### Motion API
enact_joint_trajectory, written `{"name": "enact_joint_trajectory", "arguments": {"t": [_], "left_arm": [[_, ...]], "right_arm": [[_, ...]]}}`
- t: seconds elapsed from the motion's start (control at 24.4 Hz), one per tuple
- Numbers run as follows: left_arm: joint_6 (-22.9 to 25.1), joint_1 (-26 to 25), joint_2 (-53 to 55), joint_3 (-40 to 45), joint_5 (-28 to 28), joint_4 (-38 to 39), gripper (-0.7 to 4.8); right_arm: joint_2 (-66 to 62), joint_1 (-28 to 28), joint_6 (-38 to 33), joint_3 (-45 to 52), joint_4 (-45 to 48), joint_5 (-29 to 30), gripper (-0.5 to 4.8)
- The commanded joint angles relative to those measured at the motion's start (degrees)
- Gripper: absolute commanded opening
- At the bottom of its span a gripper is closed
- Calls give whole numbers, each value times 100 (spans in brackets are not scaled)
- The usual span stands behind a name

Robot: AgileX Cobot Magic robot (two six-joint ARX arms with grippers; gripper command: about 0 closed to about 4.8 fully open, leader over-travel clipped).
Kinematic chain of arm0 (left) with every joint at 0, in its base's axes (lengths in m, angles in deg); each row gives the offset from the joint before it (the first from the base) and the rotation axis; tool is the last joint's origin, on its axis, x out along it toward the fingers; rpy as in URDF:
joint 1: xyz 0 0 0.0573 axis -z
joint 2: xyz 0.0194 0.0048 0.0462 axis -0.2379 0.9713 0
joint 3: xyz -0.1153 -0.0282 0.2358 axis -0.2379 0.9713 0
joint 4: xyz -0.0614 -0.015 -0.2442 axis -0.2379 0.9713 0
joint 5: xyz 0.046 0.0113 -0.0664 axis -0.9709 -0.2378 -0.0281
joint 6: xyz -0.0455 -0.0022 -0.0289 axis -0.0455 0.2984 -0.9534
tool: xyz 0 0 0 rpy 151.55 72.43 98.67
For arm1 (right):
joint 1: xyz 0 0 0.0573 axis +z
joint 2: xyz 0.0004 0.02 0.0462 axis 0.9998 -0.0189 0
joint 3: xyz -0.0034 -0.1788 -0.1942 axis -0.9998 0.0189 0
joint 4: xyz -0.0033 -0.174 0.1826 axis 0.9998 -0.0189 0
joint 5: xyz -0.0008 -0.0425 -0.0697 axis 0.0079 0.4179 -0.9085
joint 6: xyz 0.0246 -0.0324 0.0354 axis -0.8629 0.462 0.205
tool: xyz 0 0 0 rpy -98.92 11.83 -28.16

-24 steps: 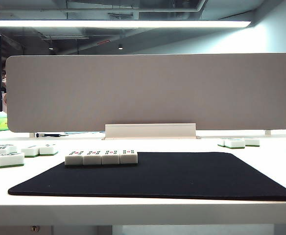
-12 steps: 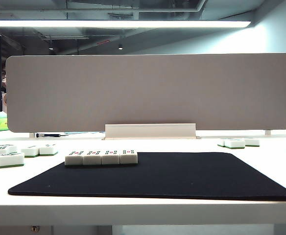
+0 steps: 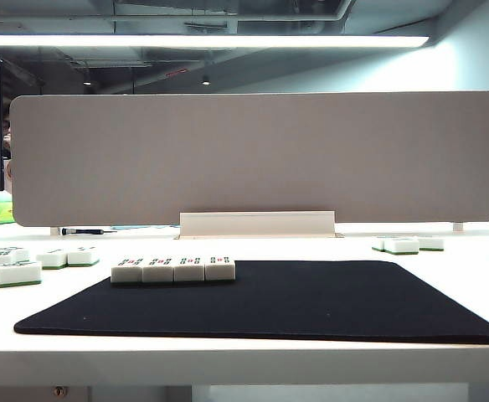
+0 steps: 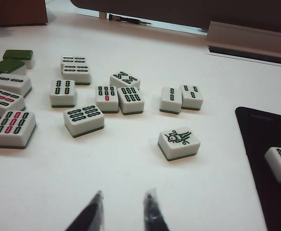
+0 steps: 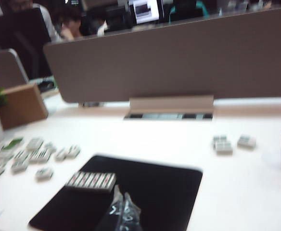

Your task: Arrange four mahjong tiles into a neat stack, creating two layers of paired tiles.

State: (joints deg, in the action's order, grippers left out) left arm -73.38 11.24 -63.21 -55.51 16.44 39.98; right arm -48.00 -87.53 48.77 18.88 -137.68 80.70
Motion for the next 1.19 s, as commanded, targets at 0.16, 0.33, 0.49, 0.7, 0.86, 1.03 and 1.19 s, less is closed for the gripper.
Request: {"name": "enact_joint_trajectory", "arguments": {"t": [0.16,0.33,0.49,0.7,0.86,1.03,1.19], "left_arm": [[2,2,2,17,22,63,111],[2,2,2,17,24,63,111],[-24,2,2,7,197,59,111],[-409,2,2,-295,734,201,110],[-409,2,2,-890,798,619,111],[-409,2,35,-1390,800,896,111],[-402,2,227,-1773,809,973,111]], "right_arm": [[66,2,2,-667,-1495,431,-1],[66,2,2,-750,-2317,863,-1],[66,4,7,-750,-2629,859,-1],[66,2,22,-750,-2627,857,-1],[66,2,22,-750,-2625,855,-1],[66,2,22,-750,-2627,857,-1],[66,4,22,-750,-2629,857,-1]]}}
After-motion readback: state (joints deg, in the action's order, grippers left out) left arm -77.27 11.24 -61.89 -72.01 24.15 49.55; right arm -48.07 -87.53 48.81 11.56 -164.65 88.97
